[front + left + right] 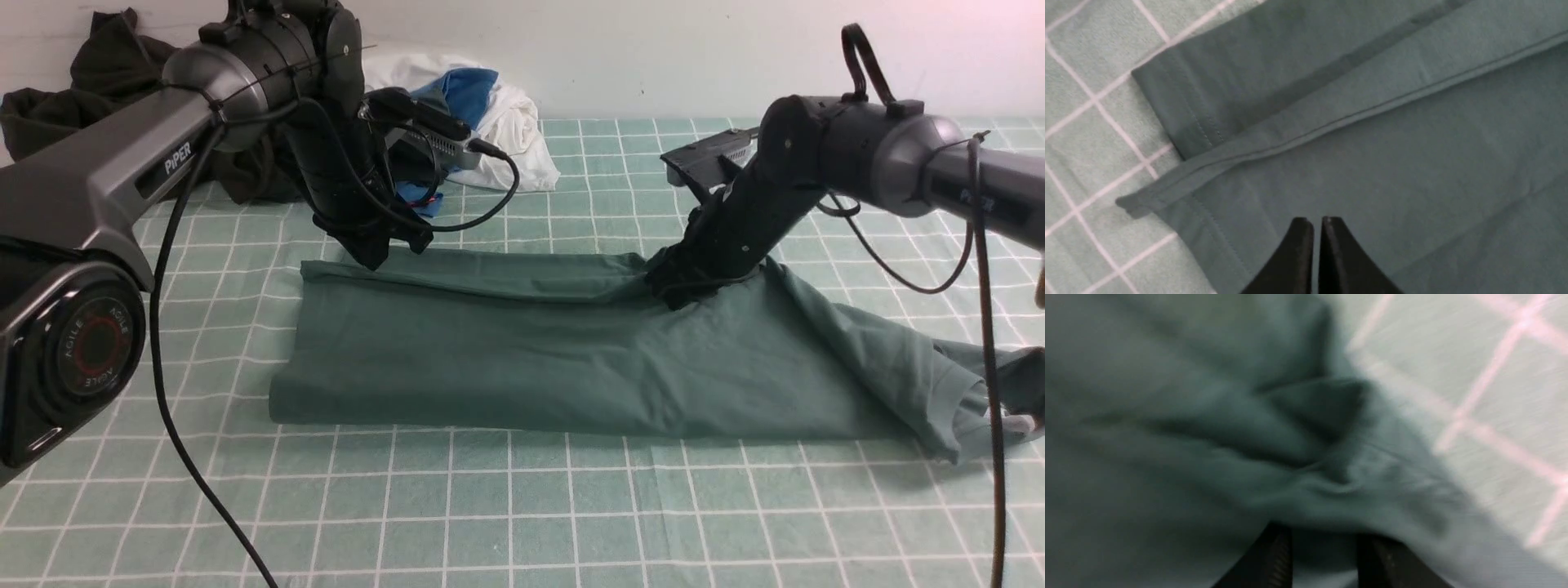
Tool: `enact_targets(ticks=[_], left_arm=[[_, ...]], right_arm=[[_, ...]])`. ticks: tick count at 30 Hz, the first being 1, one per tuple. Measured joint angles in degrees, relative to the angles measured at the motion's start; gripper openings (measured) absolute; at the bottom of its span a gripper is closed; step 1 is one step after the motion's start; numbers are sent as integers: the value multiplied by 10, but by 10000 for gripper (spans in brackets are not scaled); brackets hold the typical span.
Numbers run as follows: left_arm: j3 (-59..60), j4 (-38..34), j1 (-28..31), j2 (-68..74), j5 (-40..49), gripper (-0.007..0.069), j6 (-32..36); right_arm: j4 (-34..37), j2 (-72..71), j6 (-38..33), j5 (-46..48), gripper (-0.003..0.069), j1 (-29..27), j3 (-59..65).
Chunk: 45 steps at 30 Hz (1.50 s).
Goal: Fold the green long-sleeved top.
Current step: Use the right arm to clamp the right edge of the fabric
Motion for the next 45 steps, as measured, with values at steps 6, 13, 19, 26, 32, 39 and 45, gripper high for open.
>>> enact_targets(ticks=[6,13,19,26,32,39,45], left_arm=[[0,-1,0,0,12,-3,10],[0,-5,0,0,13,-3,12],[74,-45,0,-29,12,-3,14],[248,-56,-1,-98,4,-3,18],[298,-59,-1,-106,-45,-3,19],[300,-60,-1,-106,-49,-3,21],[300,-60,-1,-106,-49,-3,20]], right_arm=[[-113,2,173,-89,223,-35,-5],[-145,-28,182,47,223,-59,-73],[-108,-138,82,173,223,-59,-13],[-29,-248,64,137,223,-52,226],[-63,-245,81,89,223,-49,351],[-246,-231,211,46,223,-73,361],[-391,-230,330,-4,223,-165,361]])
